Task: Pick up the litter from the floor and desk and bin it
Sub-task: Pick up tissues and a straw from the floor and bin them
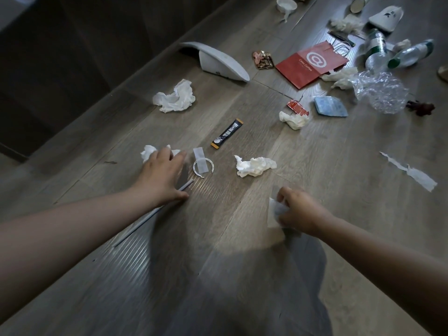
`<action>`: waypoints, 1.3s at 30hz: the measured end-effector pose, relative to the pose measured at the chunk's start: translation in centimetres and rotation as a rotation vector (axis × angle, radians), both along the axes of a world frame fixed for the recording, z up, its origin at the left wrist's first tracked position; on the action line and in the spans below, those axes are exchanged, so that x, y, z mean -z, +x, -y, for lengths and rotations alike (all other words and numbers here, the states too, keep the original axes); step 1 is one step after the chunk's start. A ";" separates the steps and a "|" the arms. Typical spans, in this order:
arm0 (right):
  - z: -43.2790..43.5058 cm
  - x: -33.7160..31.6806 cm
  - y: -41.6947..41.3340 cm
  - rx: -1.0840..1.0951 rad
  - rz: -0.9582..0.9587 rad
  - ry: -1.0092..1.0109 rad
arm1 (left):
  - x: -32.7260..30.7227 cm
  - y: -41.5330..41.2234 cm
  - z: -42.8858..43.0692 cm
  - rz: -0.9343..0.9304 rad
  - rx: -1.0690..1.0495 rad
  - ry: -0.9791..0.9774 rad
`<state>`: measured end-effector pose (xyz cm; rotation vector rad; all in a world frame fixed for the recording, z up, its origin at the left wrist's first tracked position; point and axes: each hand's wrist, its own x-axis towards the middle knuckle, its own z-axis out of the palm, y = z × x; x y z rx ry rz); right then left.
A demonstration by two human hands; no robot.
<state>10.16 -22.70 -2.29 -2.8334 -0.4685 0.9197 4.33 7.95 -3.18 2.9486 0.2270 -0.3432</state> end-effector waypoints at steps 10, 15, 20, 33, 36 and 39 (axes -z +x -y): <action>-3.0 0.3 2.6 0.007 0.239 0.248 | 1.5 -0.4 -0.7 -0.171 -0.101 -0.027; -3.5 0.8 4.4 -0.168 0.150 0.178 | 1.3 -0.2 0.1 -0.167 0.011 -0.096; -2.5 1.8 4.2 -0.286 0.145 0.125 | 1.6 0.1 0.7 -0.162 0.017 -0.201; -0.2 0.5 12.7 0.053 0.402 0.160 | 1.3 1.2 1.9 -0.084 -0.033 -0.053; -0.8 1.2 15.9 0.035 0.353 0.106 | 1.0 1.0 1.8 -0.114 -0.003 0.023; -1.4 2.1 17.9 0.050 0.267 0.085 | 1.1 1.0 1.0 -0.169 0.047 0.019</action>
